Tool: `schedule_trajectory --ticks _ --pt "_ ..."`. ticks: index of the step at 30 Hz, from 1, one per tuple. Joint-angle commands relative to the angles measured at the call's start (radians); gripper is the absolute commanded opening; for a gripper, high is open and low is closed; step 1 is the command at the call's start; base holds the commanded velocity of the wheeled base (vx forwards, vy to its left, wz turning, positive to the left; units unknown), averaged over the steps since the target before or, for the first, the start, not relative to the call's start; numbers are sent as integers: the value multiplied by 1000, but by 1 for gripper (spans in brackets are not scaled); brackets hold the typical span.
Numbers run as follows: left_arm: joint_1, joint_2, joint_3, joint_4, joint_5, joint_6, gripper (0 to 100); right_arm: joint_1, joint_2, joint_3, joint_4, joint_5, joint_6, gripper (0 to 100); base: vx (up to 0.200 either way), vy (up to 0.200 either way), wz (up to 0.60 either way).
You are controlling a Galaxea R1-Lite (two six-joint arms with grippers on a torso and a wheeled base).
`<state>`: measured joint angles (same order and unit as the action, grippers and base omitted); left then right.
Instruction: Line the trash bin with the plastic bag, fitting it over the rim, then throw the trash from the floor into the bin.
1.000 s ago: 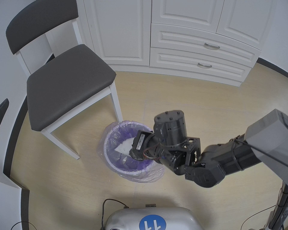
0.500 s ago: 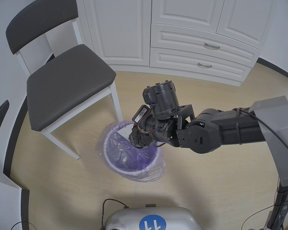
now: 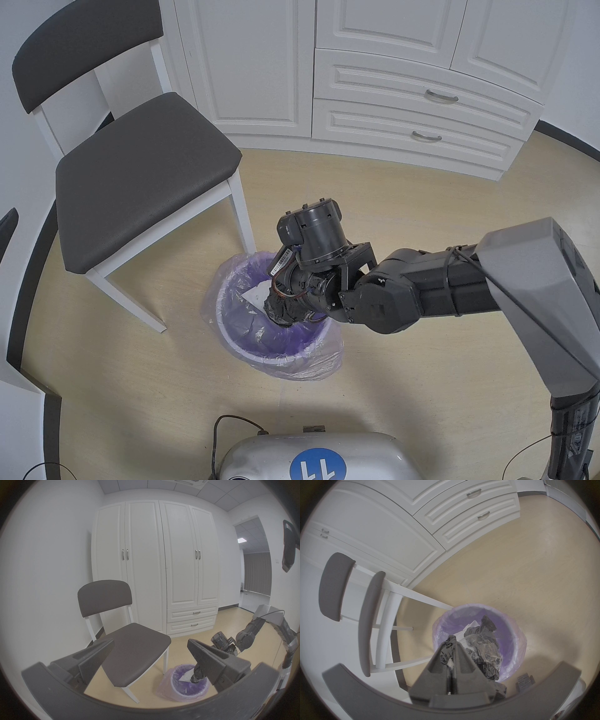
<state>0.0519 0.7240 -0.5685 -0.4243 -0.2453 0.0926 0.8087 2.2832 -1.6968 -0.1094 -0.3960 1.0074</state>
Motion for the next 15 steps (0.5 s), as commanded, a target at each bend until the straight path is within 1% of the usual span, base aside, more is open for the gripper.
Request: schedule_trajectory --ticks 1,5,11,15 --pt "0 2 1 -1 1 -1 100 -20 62 -27 5 0 -1 0 0 0 0" --pt "0 2 -1 -2 1 -1 100 -25 76 -30 33 2 -7 0 0 0 0" --pt "0 0 2 -1 1 1 100 -29 88 -89 203 -1 -23 0 0 0 0" --pt "0 0 2 -1 0 1 100 -31 117 -130 269 -3 -23 0 0 0 0"
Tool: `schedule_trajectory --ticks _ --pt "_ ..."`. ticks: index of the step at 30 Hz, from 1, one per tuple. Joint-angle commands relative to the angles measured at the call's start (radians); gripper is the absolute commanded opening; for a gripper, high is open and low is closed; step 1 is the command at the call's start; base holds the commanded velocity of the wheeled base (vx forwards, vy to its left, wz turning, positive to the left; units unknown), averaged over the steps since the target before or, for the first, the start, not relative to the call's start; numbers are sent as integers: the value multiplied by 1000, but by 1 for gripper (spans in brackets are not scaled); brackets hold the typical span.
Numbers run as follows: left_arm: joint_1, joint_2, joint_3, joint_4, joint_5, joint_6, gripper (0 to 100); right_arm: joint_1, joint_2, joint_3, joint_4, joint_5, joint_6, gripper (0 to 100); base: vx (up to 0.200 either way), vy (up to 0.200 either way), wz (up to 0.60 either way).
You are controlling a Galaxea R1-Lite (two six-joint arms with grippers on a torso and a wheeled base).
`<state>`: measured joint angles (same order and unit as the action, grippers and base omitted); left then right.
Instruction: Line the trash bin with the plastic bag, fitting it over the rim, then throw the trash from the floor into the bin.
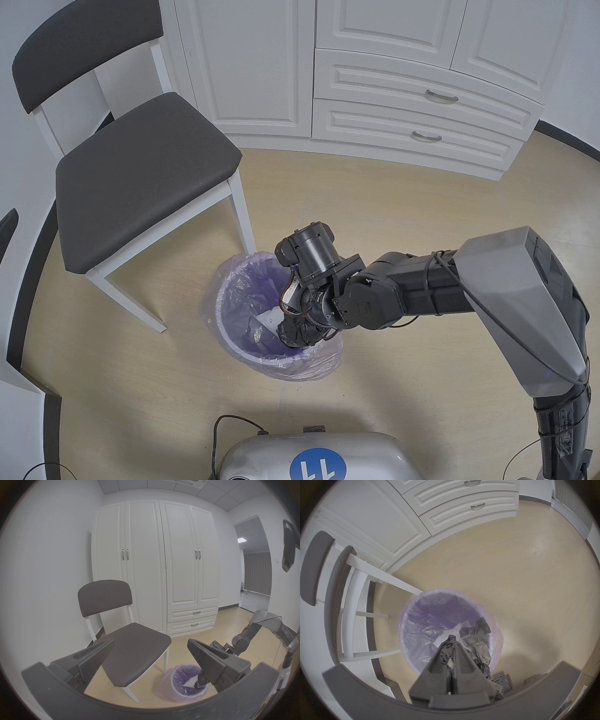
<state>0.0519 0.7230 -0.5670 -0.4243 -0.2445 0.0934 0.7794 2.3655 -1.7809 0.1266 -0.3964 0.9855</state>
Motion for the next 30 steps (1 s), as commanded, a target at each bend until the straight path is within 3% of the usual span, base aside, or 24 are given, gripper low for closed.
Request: schedule_trajectory --ticks 1,6,11,16,26,30 --pt "0 1 1 -1 -1 0 100 0 52 -58 36 -7 -1 0 0 0 0" --pt "0 3 -1 -1 1 0 100 5 127 -127 28 -13 15 0 0 0 0" --pt "0 1 1 -1 -1 0 100 8 236 -219 16 -61 107 0 0 0 0" --pt "0 1 1 -1 -1 0 100 18 241 -219 -136 -81 150 0 0 0 0" --pt "0 1 1 1 -1 0 100 18 172 -219 -182 -102 226 0 0 0 0" --pt "0 1 1 1 -1 0 100 43 155 -219 -234 -164 245 0 0 0 0"
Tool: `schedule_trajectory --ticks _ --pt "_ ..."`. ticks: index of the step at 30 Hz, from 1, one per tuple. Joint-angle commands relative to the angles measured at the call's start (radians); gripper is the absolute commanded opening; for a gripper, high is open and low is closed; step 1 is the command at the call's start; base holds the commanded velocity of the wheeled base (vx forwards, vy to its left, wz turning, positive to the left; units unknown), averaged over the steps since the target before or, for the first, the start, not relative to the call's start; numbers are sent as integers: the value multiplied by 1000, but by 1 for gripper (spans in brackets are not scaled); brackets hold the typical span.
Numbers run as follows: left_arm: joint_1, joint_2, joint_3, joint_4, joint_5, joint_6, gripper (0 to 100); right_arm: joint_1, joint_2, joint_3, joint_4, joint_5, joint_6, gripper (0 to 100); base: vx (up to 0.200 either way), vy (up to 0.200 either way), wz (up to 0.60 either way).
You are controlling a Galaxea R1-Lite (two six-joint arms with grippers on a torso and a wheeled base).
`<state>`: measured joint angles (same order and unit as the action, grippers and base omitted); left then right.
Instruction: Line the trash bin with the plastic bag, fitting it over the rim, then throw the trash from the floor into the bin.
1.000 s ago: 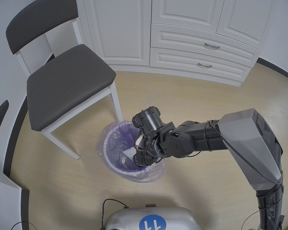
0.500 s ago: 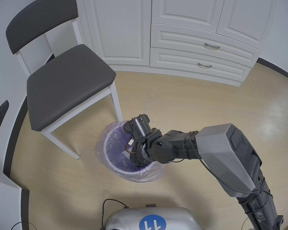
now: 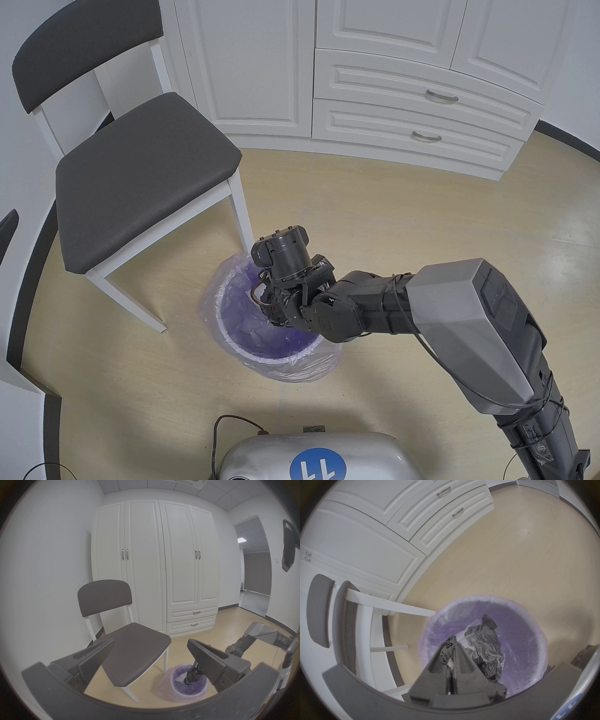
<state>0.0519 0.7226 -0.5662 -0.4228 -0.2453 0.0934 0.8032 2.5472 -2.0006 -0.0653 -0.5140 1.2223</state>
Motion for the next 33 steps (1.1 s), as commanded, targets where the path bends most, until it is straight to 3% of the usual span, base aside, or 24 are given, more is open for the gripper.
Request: schedule_trajectory --ticks 1,2,9,10,19,30,33 --pt "0 1 0 -1 0 0 100 19 -27 1 -42 -46 8 0 0 0 0" --pt "0 1 0 -1 0 0 100 36 -19 1 -116 -70 -1 0 0 0 0" --pt "0 1 0 -1 0 0 100 28 -15 11 -116 -63 -41 0 0 0 0" --pt "0 1 0 1 0 0 100 27 -24 49 -120 -63 -109 0 0 0 0" --pt "0 1 2 2 0 2 100 7 -50 237 -111 -67 -357 0 0 0 0" --pt "-1 1 2 4 -2 2 100 19 10 186 -67 -52 -340 0 0 0 0" --pt "-1 1 2 4 -2 2 100 10 117 56 -65 -57 -291 0 0 0 0"
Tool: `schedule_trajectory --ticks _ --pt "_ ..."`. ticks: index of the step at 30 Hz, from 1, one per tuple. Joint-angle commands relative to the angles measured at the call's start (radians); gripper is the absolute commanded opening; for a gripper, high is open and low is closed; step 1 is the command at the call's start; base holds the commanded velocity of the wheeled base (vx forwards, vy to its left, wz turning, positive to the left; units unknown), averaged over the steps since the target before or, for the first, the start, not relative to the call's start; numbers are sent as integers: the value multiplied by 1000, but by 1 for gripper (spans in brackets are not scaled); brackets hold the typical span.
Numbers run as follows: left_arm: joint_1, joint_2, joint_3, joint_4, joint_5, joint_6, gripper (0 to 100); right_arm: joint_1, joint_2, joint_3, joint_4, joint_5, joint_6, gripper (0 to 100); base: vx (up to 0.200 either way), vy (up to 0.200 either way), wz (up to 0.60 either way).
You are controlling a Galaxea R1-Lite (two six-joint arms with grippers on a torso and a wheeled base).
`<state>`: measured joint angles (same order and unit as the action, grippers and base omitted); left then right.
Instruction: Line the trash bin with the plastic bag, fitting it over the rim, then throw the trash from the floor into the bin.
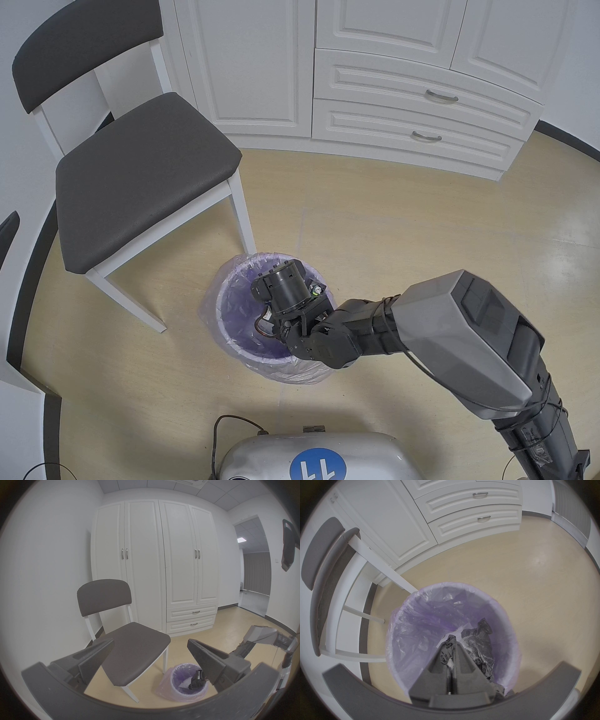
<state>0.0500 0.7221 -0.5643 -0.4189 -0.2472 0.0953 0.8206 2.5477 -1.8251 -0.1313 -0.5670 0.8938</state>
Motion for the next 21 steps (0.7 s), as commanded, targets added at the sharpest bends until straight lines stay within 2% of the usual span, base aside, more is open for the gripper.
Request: schedule_trajectory --ticks 1,5,7,21 --pt "1 2 0 0 0 0 100 -8 128 -138 1 -7 43 0 0 0 0" --pt "1 2 0 0 0 0 100 -12 177 -175 -18 -10 120 0 0 0 0" --pt "1 3 1 0 0 0 100 -11 169 -175 -73 -10 151 0 0 0 0" --pt "1 3 7 2 -1 29 100 -3 155 -175 -176 -19 162 0 0 0 0"
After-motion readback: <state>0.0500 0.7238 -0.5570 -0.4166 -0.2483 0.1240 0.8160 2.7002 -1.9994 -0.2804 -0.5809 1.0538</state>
